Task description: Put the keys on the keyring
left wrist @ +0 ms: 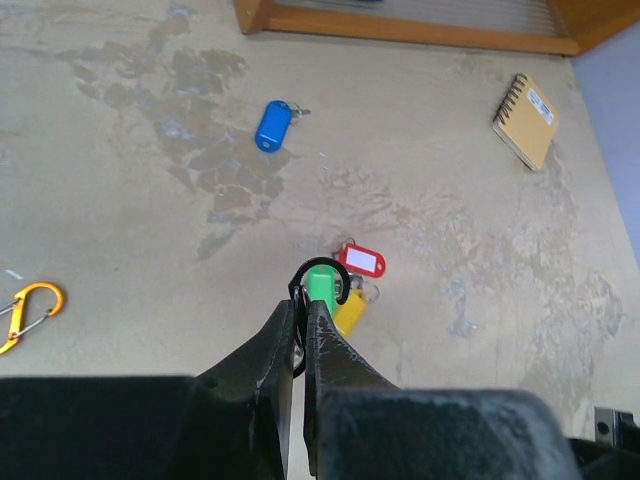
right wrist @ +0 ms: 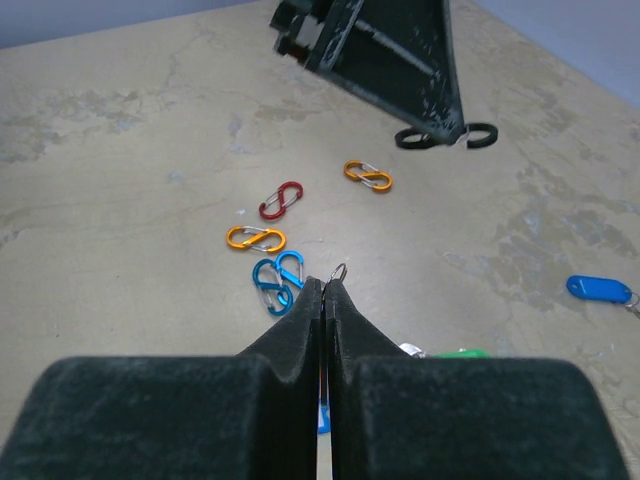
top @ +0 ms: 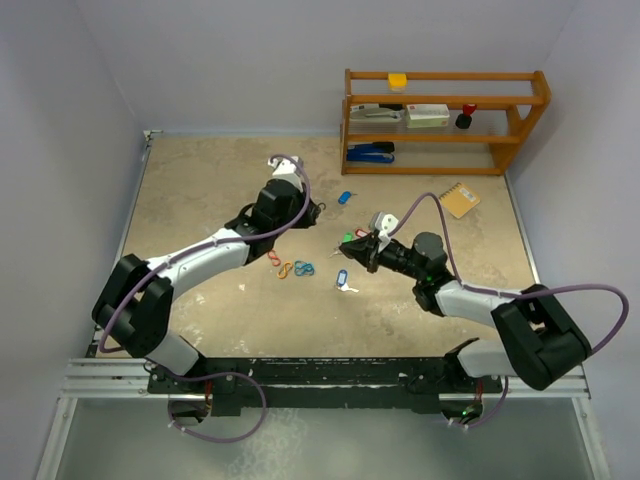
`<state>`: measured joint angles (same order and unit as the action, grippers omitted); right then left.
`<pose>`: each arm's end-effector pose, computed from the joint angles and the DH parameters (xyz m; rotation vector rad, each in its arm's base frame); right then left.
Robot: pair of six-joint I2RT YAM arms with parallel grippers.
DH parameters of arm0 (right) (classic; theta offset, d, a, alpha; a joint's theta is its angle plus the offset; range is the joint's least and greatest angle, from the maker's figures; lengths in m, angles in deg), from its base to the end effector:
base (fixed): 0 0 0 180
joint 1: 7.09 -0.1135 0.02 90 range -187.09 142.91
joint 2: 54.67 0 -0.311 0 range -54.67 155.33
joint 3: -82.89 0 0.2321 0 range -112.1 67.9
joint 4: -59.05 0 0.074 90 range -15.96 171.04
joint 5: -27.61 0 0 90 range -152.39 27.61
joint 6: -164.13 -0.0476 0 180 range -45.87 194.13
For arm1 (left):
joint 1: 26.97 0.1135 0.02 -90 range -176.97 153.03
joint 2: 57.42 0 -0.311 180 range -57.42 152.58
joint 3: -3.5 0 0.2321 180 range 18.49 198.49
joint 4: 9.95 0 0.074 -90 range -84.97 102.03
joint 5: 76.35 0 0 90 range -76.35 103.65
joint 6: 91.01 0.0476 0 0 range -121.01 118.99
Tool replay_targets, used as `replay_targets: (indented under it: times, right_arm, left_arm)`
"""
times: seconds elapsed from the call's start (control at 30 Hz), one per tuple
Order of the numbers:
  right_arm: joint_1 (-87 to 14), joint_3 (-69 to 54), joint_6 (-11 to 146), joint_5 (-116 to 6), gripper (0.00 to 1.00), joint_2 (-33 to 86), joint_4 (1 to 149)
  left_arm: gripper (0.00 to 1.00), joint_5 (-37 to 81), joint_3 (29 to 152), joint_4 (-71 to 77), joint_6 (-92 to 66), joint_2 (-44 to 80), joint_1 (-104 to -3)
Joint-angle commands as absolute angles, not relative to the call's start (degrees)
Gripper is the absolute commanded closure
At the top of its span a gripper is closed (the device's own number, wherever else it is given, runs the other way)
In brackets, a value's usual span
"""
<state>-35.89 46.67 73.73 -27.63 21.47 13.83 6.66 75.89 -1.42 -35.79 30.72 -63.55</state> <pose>0.1938 0.1375 0.2769 -0.8507 1.3024 0.8525 0.2795 -0.2002 0.3115 -0.0488 2.0558 -0.6722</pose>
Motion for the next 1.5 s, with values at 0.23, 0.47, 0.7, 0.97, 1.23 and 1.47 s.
replay_targets:
  times: [0.23, 0.47, 0.7, 0.97, 1.23, 1.47]
  right_arm:
    - [-35.7, 44.2, 74.9, -31.4, 1.0, 21.8, 10.8]
    - [-35.7, 44.7, 76.3, -33.5, 1.0, 20.2, 13.0]
    - [-35.7, 44.8, 76.9, -33.9, 1.0, 19.2, 15.5]
    - [-35.7, 45.0, 77.5, -33.6, 1.0, 19.2, 17.1]
    - [-35.7, 45.0, 77.7, -33.6, 1.0, 20.1, 17.0]
    - [-35.7, 44.9, 77.7, -33.9, 1.0, 20.6, 16.8]
  left_arm:
    - [1.0, 8.7, 76.9, -3.8, -33.6, 32.7, -69.6]
    - [1.0, 5.5, 79.7, -0.4, -32.2, 34.7, -72.9]
    - [1.0, 4.2, 80.1, 0.4, -31.9, 33.8, -73.3]
    - [1.0, 3.9, 79.9, 0.9, -31.6, 32.5, -73.6]
    - [1.0, 3.8, 79.6, 1.4, -31.3, 31.4, -73.8]
    - [1.0, 4.3, 79.9, 1.9, -31.0, 30.9, -74.1]
